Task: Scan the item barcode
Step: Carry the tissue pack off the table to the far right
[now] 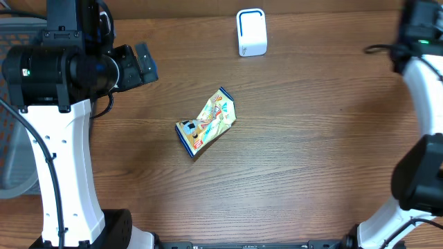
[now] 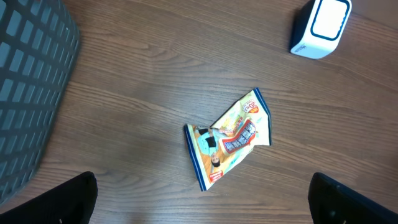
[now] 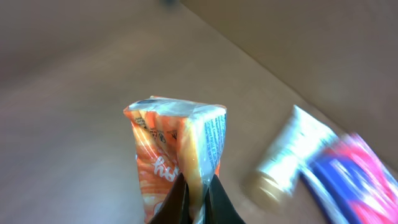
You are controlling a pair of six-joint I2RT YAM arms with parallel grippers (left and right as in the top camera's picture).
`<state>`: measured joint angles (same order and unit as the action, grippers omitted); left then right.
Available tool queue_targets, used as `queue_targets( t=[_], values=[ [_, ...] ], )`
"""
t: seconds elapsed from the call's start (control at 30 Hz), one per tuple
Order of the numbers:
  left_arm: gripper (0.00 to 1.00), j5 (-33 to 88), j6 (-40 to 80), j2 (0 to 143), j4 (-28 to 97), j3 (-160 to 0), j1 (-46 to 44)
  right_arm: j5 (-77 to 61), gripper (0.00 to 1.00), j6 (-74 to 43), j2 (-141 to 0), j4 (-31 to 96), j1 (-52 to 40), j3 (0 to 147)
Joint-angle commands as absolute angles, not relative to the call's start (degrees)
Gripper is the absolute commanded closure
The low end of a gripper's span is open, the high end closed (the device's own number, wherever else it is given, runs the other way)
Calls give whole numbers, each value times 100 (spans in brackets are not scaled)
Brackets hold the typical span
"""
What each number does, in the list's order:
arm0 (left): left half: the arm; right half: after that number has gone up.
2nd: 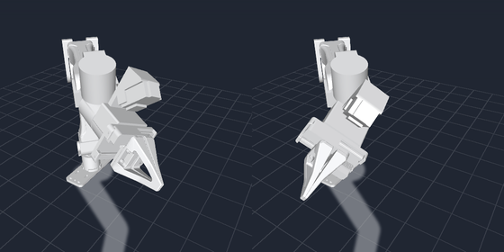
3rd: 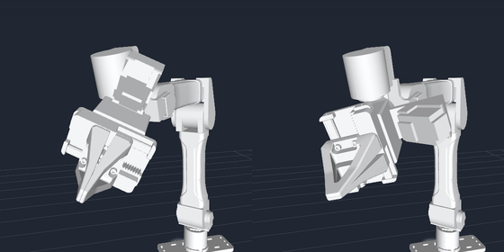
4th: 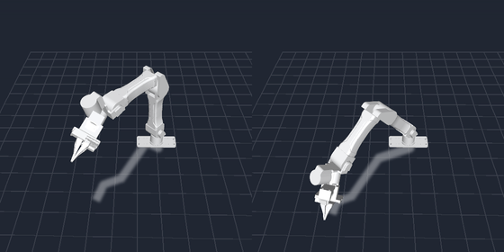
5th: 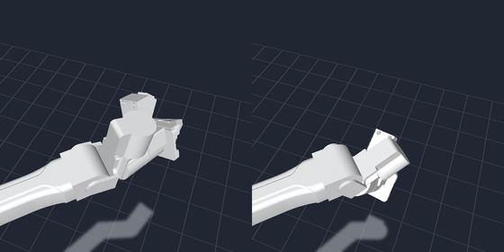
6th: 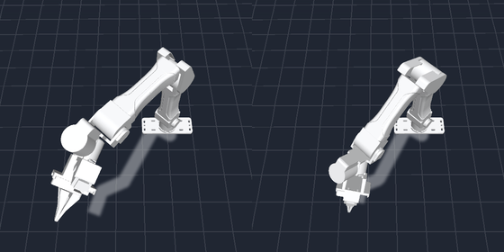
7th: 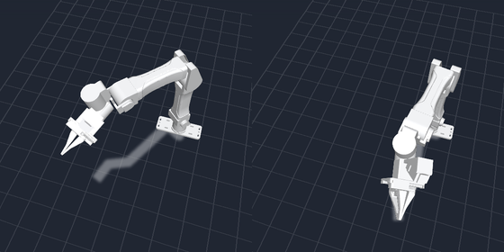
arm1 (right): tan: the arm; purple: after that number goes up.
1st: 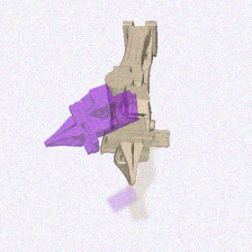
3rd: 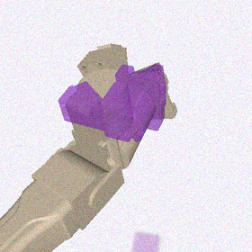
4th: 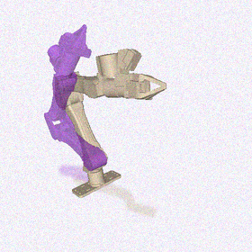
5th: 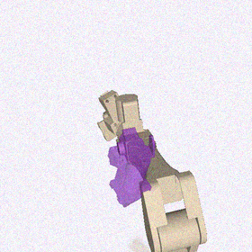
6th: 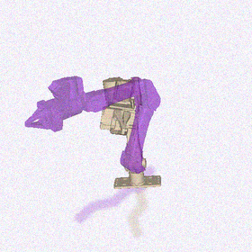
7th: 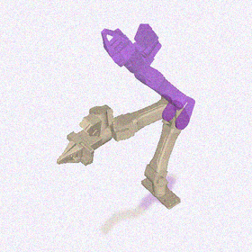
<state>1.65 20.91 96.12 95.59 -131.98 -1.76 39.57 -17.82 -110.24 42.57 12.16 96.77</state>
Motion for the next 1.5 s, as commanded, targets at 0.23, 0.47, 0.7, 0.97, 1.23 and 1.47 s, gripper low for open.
queue_targets(
  t=[0.23, 0.47, 0.7, 0.97, 1.23, 1.47],
  values=[
    [0, 148, 2145, 9535, 9542, -13207, -152, 2613, 96, -2600, -11043, 4980, 2952, 9389],
    [0, 148, 2145, 9535, 9542, -13207, -152, 1944, 96, -2596, -11059, 4762, 3494, 8680],
    [0, 148, 2145, 9535, 9542, -13207, -152, 1968, 96, -2613, -11072, 4154, 3669, 7824],
    [0, 148, 2145, 9535, 9542, -13207, -152, 2176, 96, -2919, -11072, 3658, 3946, 7271],
    [0, 148, 2145, 9535, 9542, -13207, -152, 2252, 91, -2851, -11076, 3428, 4119, 7266],
    [0, 148, 2145, 9535, 9542, -13207, -152, 2327, 92, -2851, -11076, 3319, 4397, 7266]
  ],
)
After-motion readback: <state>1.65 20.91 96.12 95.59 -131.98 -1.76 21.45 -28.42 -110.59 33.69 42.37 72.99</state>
